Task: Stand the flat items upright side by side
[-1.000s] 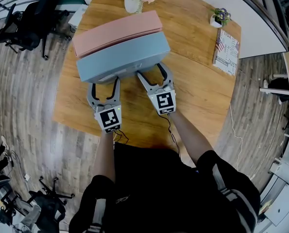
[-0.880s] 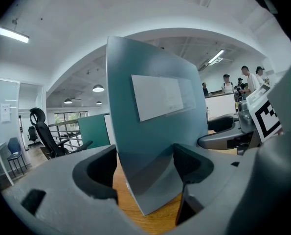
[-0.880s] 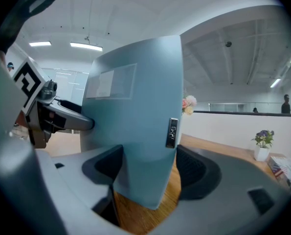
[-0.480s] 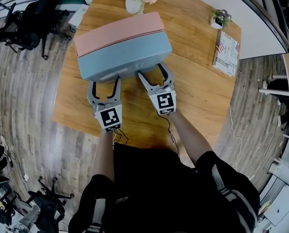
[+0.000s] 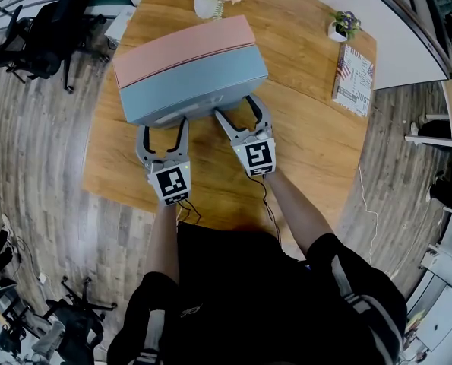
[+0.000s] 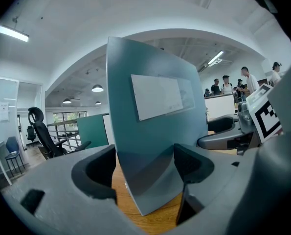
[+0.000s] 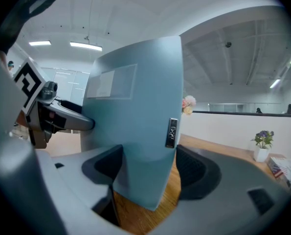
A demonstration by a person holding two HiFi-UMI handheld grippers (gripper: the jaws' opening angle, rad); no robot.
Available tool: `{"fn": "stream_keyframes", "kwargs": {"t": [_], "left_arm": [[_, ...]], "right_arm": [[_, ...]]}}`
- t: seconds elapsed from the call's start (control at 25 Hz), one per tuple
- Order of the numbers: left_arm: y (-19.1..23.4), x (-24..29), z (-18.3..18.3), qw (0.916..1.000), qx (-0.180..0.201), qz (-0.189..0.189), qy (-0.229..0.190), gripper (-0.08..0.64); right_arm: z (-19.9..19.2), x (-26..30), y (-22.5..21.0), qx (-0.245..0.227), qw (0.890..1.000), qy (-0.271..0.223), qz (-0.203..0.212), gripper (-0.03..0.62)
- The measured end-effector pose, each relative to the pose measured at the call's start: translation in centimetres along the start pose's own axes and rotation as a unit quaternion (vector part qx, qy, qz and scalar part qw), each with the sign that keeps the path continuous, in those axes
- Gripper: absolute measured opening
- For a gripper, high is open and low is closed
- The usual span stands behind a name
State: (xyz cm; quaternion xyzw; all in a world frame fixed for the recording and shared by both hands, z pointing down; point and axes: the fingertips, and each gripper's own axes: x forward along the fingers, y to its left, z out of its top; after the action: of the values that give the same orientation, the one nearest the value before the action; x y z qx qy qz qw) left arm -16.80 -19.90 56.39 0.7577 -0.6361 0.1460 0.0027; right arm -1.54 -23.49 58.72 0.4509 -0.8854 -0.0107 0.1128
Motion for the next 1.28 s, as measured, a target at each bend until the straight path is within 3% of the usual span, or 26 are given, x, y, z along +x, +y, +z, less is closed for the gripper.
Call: {"fn": "stream_keyframes", "kwargs": {"t": [0.72,1.28], "left_arm": [[0.4,-2.2,-2.7,0.9969,-0.072,-0.005,0.030,0.400],[-4.3,-6.4,-6.7,0.9890,-0.107,-0.060,0.082,0.382]], "right_arm": [[-1.5,-1.9,0.6,0.021,1.000,0.023,0.000,0.364],[-3.2,-6.8,2.1,0.005,0.999,0.051,-0.012,0.290]]}}
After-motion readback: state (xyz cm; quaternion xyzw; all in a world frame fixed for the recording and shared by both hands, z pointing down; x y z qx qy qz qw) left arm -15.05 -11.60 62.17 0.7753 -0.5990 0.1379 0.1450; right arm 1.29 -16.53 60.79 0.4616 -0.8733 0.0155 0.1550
